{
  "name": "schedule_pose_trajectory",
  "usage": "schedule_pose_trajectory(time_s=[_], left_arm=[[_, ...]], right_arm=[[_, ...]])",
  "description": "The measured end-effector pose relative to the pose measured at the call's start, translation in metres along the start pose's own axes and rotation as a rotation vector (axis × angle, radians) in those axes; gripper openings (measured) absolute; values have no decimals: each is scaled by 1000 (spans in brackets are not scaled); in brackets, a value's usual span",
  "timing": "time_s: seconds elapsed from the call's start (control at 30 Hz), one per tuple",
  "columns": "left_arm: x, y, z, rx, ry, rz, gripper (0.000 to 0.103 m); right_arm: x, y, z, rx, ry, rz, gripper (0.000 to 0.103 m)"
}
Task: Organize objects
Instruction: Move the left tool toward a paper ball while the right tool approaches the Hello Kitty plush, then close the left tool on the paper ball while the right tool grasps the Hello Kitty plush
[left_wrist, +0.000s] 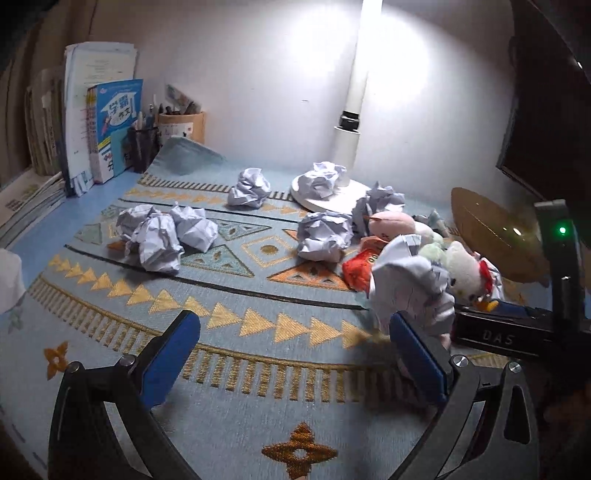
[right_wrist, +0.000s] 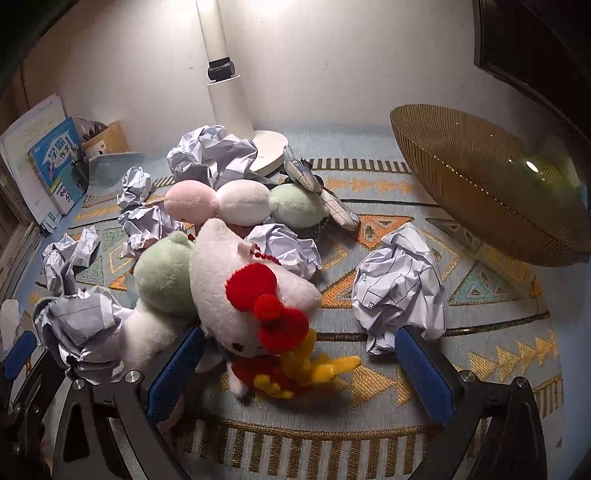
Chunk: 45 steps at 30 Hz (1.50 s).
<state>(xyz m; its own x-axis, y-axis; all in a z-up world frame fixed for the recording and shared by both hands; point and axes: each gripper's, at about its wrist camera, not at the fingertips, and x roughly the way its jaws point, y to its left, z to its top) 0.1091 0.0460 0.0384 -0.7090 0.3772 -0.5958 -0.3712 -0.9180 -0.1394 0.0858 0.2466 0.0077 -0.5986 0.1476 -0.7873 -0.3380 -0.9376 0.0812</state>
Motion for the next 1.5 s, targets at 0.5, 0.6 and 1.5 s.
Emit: schedule_pose_trajectory(time_s=[0.5,0.6,1.5], left_arm=[[41,3,8,-90,139,17,102],[38,30,12,-224,131,-113,102],[-21,53,27,-247,-112,-302,39]], right_arm=[[4,-15,-9,49,-18,74,103],[1,-21,-11,82,-33,110,103],[-83,-42,-24,215,-480,300,37]])
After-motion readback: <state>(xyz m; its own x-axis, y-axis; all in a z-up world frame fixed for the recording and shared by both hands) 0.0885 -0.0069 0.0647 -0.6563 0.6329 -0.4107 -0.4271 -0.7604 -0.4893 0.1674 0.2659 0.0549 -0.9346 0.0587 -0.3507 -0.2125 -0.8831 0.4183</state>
